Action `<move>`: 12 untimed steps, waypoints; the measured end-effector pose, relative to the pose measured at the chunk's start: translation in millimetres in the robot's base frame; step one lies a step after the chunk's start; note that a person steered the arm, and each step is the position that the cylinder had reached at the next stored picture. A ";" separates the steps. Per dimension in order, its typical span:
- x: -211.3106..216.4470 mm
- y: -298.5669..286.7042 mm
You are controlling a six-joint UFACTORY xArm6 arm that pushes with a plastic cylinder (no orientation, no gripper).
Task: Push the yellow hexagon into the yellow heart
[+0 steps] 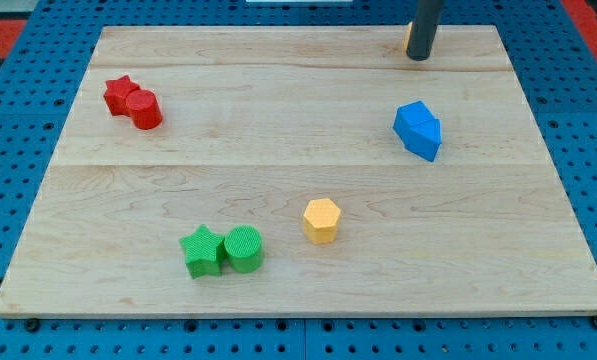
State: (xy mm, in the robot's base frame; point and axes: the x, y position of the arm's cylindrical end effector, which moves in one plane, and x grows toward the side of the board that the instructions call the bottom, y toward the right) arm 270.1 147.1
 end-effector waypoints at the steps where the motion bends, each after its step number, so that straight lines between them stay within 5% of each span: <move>1: 30.5 -49.2; 2: 76.4 -109.3; 3: 136.5 -106.6; 5: 280.2 -20.5; 7: 267.6 -182.2; 8: 233.0 -200.9; 11: 272.4 -135.8; 12: 250.9 -99.0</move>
State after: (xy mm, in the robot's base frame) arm 520.9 48.1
